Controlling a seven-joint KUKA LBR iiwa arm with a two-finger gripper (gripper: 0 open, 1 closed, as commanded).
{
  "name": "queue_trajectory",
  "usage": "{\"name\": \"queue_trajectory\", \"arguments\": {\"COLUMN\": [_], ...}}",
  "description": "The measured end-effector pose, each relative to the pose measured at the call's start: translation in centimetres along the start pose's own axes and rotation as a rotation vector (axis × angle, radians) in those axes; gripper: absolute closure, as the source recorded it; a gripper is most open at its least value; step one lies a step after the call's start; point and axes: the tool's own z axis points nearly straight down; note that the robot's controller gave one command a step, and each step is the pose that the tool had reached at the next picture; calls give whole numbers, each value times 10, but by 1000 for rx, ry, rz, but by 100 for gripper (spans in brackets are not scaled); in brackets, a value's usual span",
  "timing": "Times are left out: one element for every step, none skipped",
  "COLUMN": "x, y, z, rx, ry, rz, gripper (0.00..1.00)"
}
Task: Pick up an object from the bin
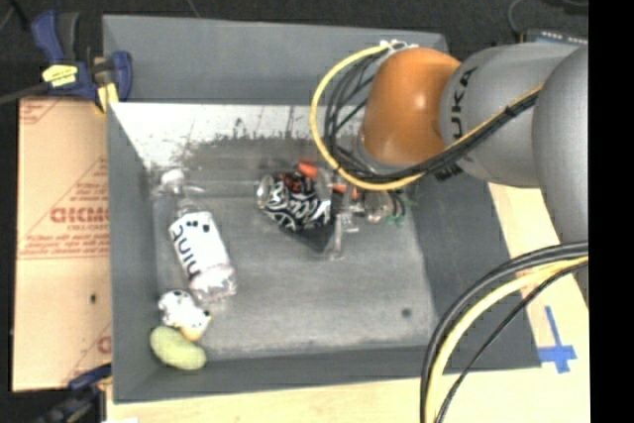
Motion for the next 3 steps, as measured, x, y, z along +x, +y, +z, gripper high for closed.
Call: {"name": "queue_trajectory", "arguments": {"x": [-8,-6,-6], "y": [9,5,5], "z": [21,32,32], "rx": [0,-1,-1], "ry": [-29,-12,-12], "rz": [-11,-74,-74], "gripper": [0,100,100]}}
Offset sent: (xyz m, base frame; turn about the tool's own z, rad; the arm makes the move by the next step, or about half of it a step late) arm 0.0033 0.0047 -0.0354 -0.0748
